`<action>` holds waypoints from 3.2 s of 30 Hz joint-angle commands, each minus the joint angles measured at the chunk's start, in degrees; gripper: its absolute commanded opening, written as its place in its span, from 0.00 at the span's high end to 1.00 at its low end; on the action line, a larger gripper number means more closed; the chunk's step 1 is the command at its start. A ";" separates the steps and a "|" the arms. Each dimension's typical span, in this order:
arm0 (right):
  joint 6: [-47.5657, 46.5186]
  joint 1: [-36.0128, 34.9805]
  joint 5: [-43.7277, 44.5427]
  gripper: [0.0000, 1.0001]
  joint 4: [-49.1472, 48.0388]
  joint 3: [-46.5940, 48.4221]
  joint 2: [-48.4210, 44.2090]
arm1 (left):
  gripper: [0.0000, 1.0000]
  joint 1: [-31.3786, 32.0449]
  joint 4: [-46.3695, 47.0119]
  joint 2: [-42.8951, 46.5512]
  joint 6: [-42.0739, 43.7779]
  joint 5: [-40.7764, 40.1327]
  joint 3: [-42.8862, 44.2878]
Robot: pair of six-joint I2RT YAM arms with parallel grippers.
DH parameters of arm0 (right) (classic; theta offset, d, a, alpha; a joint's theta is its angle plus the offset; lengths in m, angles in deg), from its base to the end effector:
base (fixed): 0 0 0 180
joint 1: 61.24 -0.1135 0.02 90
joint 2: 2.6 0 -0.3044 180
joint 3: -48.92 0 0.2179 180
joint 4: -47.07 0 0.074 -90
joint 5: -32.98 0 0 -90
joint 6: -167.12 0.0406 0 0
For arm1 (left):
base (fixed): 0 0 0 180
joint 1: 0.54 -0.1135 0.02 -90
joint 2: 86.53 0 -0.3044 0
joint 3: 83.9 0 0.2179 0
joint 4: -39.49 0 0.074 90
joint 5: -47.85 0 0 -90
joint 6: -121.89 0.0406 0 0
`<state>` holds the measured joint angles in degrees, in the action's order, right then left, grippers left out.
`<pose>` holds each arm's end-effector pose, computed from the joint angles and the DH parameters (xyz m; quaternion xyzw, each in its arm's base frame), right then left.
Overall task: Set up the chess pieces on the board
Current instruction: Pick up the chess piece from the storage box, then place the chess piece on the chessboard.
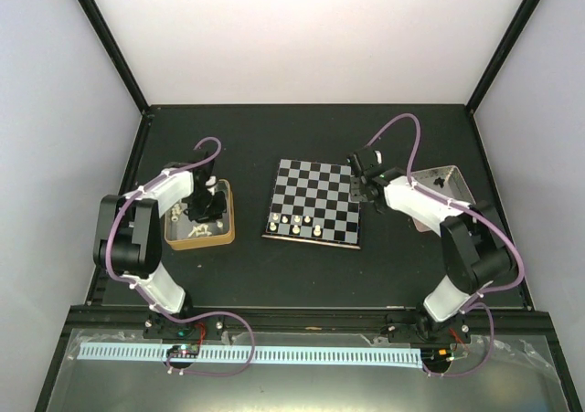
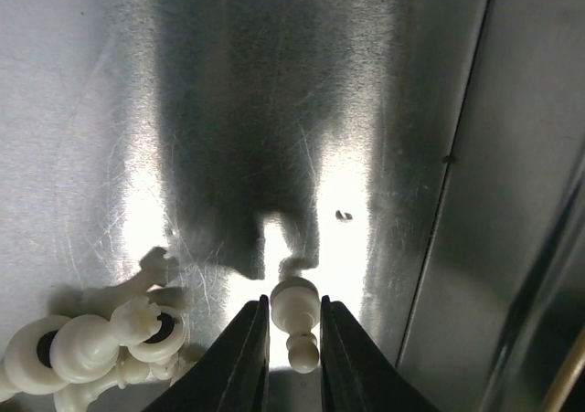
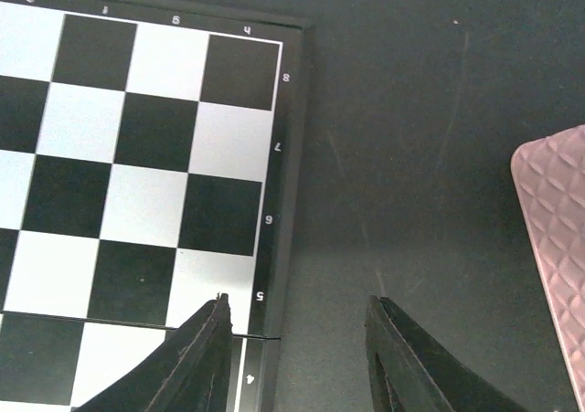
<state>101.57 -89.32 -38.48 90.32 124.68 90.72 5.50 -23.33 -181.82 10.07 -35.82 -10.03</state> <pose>0.2710 0.1299 0.2534 0.0103 0.9559 -0.0297 0.2920 0.2605 -0.0321 0.2233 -0.1341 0.9882 -0.0656 0.0354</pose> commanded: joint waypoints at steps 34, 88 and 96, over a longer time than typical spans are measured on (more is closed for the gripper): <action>6.96 0.38 -3.43 0.60 2.61 4.25 -3.47 | 0.95 5.04 -6.30 15.37 4.50 7.34 3.59; 14.38 5.84 -12.57 0.64 -5.03 -12.88 -11.08 | 0.88 39.19 -24.71 -34.71 9.78 6.75 55.26; 14.27 5.93 -12.45 0.63 -5.25 -12.83 -10.88 | 0.87 39.16 -24.76 -35.91 10.08 7.73 55.71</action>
<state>116.38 -83.85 -51.22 86.10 111.39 79.22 44.23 -46.67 -216.68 19.23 -29.77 43.13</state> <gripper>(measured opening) 0.366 0.122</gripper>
